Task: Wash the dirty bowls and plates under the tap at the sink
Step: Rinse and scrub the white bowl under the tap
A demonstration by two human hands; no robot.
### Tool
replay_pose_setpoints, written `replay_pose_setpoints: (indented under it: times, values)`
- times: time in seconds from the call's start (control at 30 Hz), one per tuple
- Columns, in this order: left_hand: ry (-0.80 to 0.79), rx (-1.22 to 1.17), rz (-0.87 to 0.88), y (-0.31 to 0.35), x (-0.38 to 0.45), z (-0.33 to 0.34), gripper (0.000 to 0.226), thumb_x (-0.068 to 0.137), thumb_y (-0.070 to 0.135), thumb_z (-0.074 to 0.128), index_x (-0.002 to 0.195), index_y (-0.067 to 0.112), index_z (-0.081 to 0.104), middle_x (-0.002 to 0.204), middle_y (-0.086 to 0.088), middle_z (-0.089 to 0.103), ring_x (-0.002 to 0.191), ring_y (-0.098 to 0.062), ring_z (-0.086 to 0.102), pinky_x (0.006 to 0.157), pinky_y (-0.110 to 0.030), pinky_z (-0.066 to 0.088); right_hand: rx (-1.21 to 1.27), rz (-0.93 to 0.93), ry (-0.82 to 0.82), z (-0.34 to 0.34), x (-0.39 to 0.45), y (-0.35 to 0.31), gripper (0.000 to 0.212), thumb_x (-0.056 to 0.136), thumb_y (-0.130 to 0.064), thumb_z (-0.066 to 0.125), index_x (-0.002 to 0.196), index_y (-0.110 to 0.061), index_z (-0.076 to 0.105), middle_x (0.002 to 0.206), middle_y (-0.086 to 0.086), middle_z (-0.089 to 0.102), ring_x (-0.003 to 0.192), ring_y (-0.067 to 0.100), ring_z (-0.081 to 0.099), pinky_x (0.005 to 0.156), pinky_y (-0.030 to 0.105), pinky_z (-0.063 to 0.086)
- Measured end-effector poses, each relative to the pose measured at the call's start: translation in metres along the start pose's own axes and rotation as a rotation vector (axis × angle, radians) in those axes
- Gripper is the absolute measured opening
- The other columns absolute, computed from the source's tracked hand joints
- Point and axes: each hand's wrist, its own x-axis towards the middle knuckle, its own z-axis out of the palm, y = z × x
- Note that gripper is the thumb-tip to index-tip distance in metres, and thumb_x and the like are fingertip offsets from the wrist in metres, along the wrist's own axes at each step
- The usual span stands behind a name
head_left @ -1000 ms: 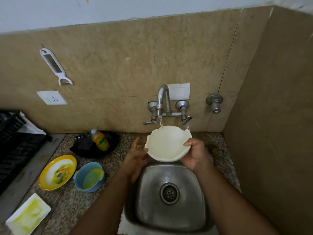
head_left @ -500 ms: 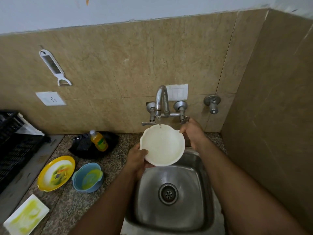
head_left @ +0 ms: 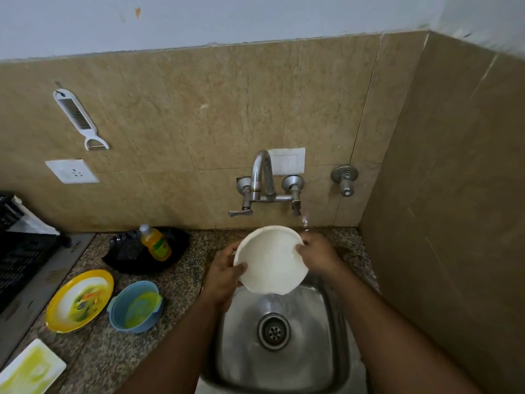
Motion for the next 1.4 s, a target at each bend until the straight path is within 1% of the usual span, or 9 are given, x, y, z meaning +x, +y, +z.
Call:
replay_pose_setpoints:
  times: [0.07,0.13,0.33,0.53,0.6,0.73,0.87,1.03,1.4]
  values:
    - [0.005,0.020,0.029,0.002,0.000,0.000,0.048,0.091,-0.009,0.059,0.122,0.026,0.070,0.121,-0.009,0.069,0.114,-0.036,0.062,0.076,-0.054,0.063,0.043,-0.073,-0.012,-0.007,-0.010,-0.001,0.033,0.095,-0.008,0.057,0.119,-0.022,0.076,0.104,-0.004,0.075,0.095,0.017,0.069,0.077,0.027,0.052]
    - [-0.003,0.064,0.063,0.007,-0.001,0.002,0.050,0.094,-0.012,0.055,0.126,0.025,0.068,0.121,-0.006,0.070,0.111,-0.029,0.064,0.071,-0.045,0.064,0.068,-0.126,0.020,-0.012,-0.017,-0.004,0.032,0.097,-0.009,0.058,0.120,-0.024,0.076,0.100,-0.009,0.073,0.092,0.011,0.067,0.073,0.023,0.047]
    - [0.009,0.396,0.273,0.030,-0.007,-0.002,0.048,0.095,-0.005,0.060,0.127,0.031,0.067,0.114,0.017,0.072,0.101,0.006,0.066,0.078,-0.018,0.052,0.046,-0.226,0.118,-0.022,-0.025,-0.017,0.034,0.097,-0.009,0.060,0.128,-0.020,0.072,0.114,0.002,0.076,0.103,0.018,0.067,0.089,0.030,0.052]
    - [0.056,0.475,0.437,0.051,-0.017,-0.006,0.048,0.095,-0.002,0.063,0.131,0.031,0.065,0.114,0.021,0.070,0.104,0.014,0.062,0.081,-0.003,0.048,0.054,-0.365,0.204,-0.036,-0.035,-0.038,0.044,0.097,-0.010,0.060,0.135,-0.029,0.067,0.124,-0.003,0.073,0.112,0.017,0.066,0.098,0.033,0.053]
    - [0.072,0.478,0.466,0.058,-0.019,-0.008,0.048,0.096,0.000,0.063,0.131,0.033,0.064,0.114,0.024,0.069,0.105,0.012,0.063,0.082,-0.005,0.050,0.058,-0.409,0.222,-0.042,-0.038,-0.047,0.045,0.096,-0.008,0.060,0.135,-0.031,0.067,0.124,-0.005,0.073,0.113,0.015,0.066,0.100,0.033,0.053]
    - [0.062,0.482,0.529,0.069,-0.019,-0.015,0.048,0.096,0.001,0.063,0.138,0.025,0.064,0.119,0.009,0.074,0.111,-0.006,0.068,0.089,-0.025,0.058,0.031,-0.445,0.244,-0.051,-0.043,-0.062,0.046,0.098,-0.015,0.059,0.138,-0.035,0.063,0.126,-0.007,0.073,0.113,0.013,0.066,0.098,0.035,0.055]
    - [0.061,0.506,0.570,0.081,-0.022,-0.016,0.047,0.098,0.006,0.063,0.140,0.027,0.062,0.122,0.009,0.073,0.113,-0.007,0.066,0.090,-0.024,0.057,0.017,-0.494,0.277,-0.061,-0.049,-0.075,0.046,0.099,-0.015,0.060,0.141,-0.034,0.061,0.128,-0.007,0.072,0.113,0.012,0.065,0.096,0.034,0.056]
    - [0.065,0.471,0.594,0.094,-0.029,-0.015,0.045,0.098,0.004,0.063,0.138,0.025,0.064,0.120,0.012,0.072,0.112,-0.004,0.065,0.083,-0.010,0.053,0.010,-0.531,0.308,-0.070,-0.056,-0.086,0.047,0.099,-0.014,0.060,0.141,-0.035,0.060,0.119,-0.003,0.075,0.104,0.014,0.067,0.089,0.036,0.058]
    - [0.095,0.455,0.608,0.111,-0.038,-0.015,0.049,0.098,0.006,0.064,0.136,0.037,0.062,0.123,0.019,0.070,0.114,0.000,0.063,0.088,-0.017,0.054,-0.021,-0.599,0.340,-0.077,-0.060,-0.100,0.046,0.099,-0.014,0.059,0.141,-0.034,0.060,0.124,-0.005,0.072,0.110,0.014,0.066,0.093,0.042,0.058]
